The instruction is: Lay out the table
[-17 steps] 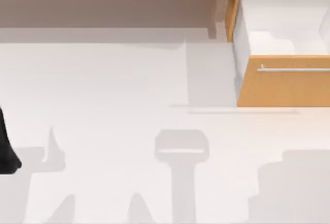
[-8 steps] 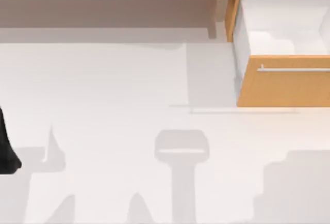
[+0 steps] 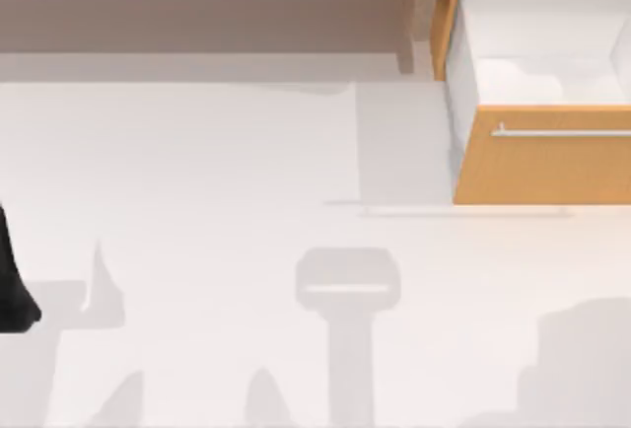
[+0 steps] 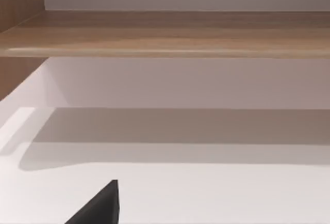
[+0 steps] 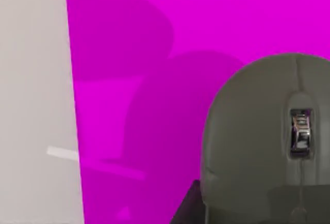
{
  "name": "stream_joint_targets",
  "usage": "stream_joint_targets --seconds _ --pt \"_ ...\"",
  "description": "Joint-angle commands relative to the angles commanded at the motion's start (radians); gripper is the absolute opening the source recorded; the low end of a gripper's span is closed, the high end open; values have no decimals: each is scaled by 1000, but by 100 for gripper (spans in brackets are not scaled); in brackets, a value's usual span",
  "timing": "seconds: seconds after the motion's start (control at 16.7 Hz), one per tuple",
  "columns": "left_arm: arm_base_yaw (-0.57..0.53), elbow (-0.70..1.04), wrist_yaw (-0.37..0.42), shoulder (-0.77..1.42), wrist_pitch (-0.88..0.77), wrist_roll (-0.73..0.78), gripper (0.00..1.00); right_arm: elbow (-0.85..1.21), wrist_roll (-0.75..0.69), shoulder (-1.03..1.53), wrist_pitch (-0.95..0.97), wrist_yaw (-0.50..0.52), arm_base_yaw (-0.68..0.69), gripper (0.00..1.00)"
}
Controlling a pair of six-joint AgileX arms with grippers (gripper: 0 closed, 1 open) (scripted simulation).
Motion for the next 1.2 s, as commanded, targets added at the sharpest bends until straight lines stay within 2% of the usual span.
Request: stream_joint_targets --seconds 0.12,0.9,1.2 --pt "0 0 0 0 0 0 100 0 0 0 0 0 0 0" --pt "0 0 0 0 0 0 100 0 0 0 0 0 0 98" --pt "0 0 0 0 0 0 100 0 0 0 0 0 0 100"
